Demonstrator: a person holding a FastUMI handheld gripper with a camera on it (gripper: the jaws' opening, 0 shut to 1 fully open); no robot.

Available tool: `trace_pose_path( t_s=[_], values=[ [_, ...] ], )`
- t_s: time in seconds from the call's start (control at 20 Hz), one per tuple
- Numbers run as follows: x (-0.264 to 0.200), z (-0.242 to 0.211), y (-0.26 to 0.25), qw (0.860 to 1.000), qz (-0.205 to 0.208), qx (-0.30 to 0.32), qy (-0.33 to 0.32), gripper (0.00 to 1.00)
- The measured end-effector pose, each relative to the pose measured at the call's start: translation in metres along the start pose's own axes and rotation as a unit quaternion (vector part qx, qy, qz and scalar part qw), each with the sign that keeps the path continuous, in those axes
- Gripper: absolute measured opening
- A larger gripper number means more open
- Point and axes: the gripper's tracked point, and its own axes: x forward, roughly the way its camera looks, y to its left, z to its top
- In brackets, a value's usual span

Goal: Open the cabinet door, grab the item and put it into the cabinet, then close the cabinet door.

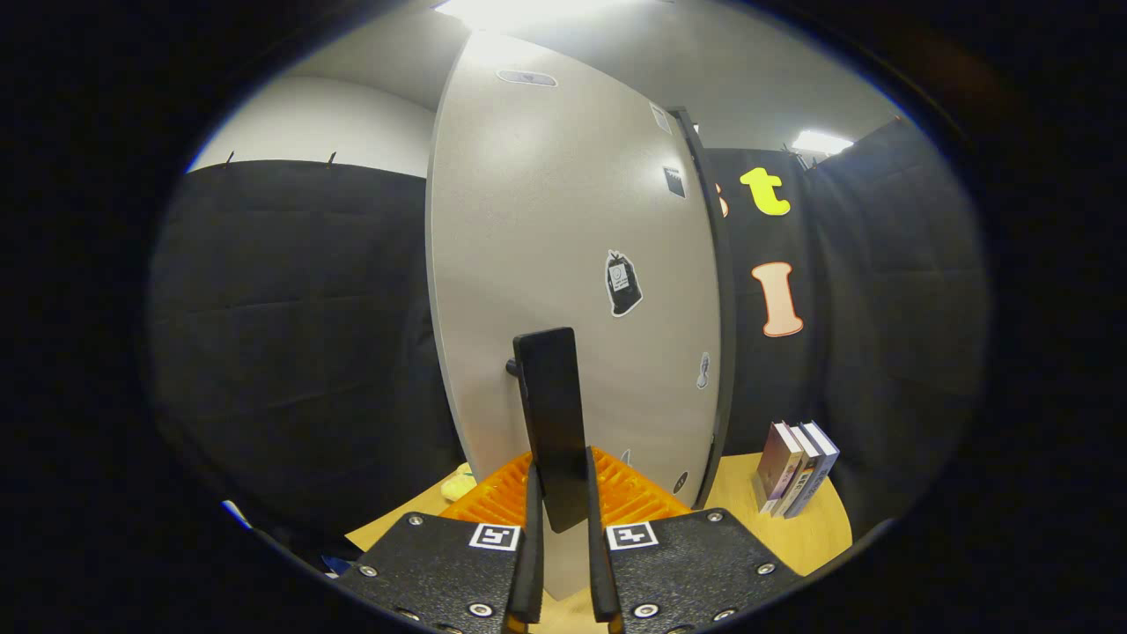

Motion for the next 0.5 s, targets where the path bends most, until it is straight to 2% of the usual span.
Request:
trace_pose_path(
  t_s=[0.5],
  values=[
    [-0.011,0.002,-0.023,0.999,-0.043,-0.008,-0.006,0.21]
  ],
)
